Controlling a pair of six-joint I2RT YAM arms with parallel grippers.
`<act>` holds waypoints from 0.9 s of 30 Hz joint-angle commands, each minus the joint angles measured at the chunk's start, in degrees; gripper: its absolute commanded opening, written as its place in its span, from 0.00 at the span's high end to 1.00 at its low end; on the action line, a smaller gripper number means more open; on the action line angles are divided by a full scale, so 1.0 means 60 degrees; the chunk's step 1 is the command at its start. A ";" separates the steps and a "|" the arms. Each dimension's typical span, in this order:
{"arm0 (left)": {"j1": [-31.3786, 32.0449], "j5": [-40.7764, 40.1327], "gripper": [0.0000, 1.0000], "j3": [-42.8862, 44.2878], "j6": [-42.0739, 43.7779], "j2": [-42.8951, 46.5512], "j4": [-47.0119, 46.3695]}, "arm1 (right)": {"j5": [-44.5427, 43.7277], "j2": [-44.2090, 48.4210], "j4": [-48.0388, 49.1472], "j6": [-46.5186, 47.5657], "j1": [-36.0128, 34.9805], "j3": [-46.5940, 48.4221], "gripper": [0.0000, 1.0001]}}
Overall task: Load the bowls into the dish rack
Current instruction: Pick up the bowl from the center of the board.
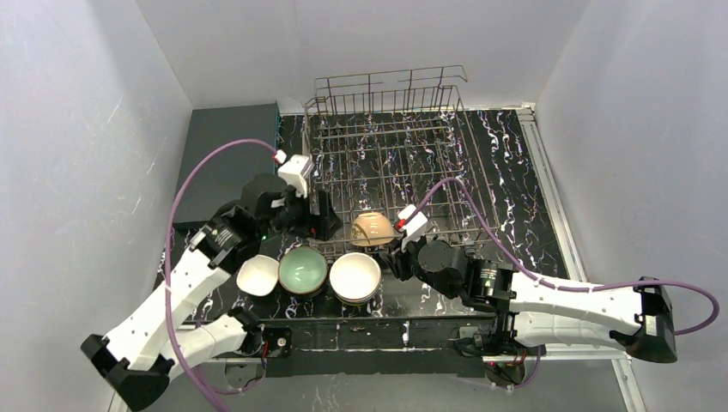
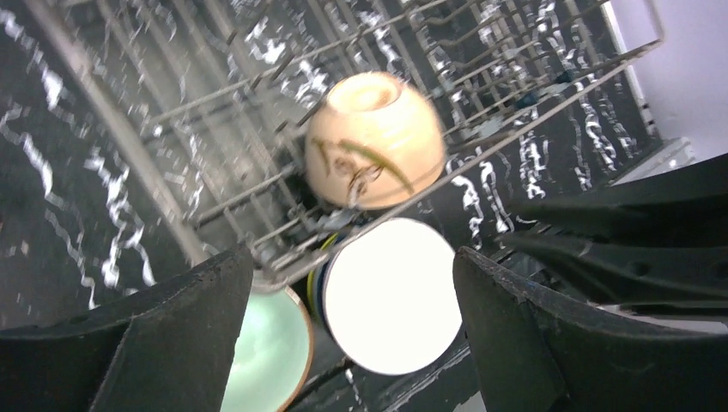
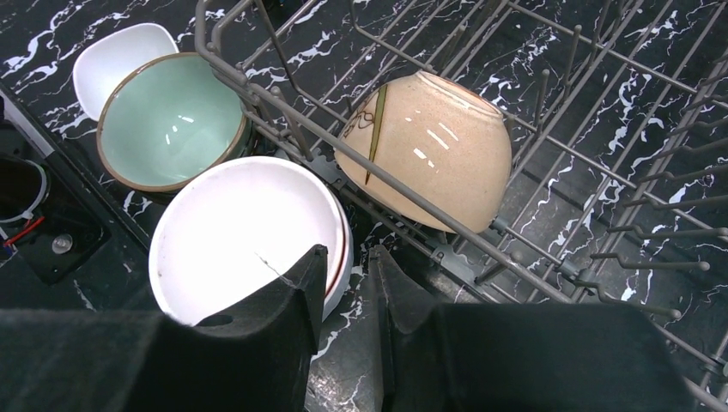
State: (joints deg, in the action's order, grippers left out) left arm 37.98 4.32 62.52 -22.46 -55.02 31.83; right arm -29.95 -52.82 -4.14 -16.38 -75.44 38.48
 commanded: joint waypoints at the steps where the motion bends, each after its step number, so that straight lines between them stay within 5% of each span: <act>1: -0.0073 -0.1328 0.15 -0.0935 -0.1013 0.1109 0.1214 | 0.0120 0.0020 0.0280 -0.0054 0.0020 0.0579 0.66; 12: -0.0060 -0.3336 0.22 -0.2651 -0.4099 0.3279 0.4040 | 0.1049 -0.0396 0.0245 -0.0114 0.0420 0.1465 0.67; 21: -0.0068 -0.4110 0.29 -0.2716 -0.4925 0.2411 0.5090 | 0.6003 -0.1567 -0.0037 -0.1181 0.3779 0.2526 0.67; 27: -0.0060 -0.3723 0.38 -0.2991 -0.4569 0.1645 0.4608 | 0.7453 -0.1745 0.0605 -0.1934 0.4884 0.2174 0.67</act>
State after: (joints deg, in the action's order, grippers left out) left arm 37.82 -17.45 46.17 -50.13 -43.09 59.44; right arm 5.02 -63.66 -4.54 -24.08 -47.81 51.75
